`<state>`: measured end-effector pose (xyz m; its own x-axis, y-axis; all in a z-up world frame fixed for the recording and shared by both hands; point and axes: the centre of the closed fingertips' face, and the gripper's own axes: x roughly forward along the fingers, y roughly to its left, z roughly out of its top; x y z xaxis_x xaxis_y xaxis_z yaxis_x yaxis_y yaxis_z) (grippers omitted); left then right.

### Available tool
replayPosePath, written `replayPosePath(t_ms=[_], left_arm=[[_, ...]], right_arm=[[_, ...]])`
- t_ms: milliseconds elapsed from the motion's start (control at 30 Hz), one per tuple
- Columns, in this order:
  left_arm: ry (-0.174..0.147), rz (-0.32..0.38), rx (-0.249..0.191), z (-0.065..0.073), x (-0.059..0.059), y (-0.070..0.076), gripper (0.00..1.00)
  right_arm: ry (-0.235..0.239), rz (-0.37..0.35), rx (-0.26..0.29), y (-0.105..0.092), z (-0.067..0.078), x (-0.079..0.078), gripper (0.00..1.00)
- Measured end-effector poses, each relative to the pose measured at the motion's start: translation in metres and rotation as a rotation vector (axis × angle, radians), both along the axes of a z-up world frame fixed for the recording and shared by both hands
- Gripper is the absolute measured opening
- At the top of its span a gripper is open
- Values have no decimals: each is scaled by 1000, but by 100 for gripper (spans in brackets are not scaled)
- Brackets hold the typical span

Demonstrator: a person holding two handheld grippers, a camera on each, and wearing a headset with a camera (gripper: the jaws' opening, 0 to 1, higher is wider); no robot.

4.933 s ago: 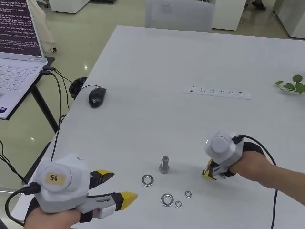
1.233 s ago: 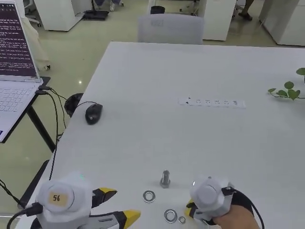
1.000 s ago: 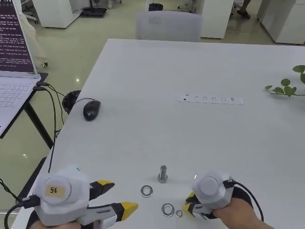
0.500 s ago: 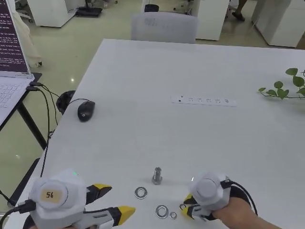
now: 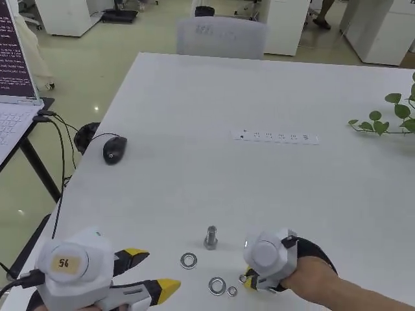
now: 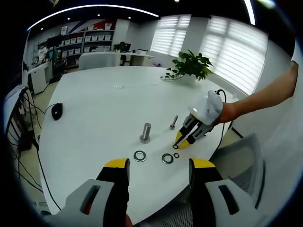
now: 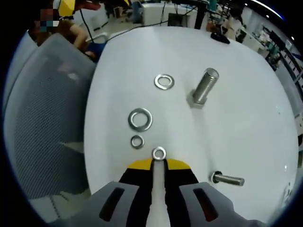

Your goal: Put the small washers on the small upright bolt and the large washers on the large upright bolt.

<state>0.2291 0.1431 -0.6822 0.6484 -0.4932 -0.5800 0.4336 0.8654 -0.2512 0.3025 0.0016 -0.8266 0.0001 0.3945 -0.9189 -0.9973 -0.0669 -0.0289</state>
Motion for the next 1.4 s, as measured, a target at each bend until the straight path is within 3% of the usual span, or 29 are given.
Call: replayPosePath(t_ms=[67,300,600,933,1400], left_arm=[[0,1,2,0,-1,1,49],[0,15,0,0,-1,5,49],[-1,23,3,1,-3,9,49],[1,52,3,1,-7,19,49],[3,56,1,0,-8,20,49]], right_arm=[[20,-40,35,0,3,-1,3],[40,-52,57,3,3,-4,9],[40,-62,95,33,4,9,15],[30,53,98,63,2,8,18],[30,268,43,71,1,6,18]])
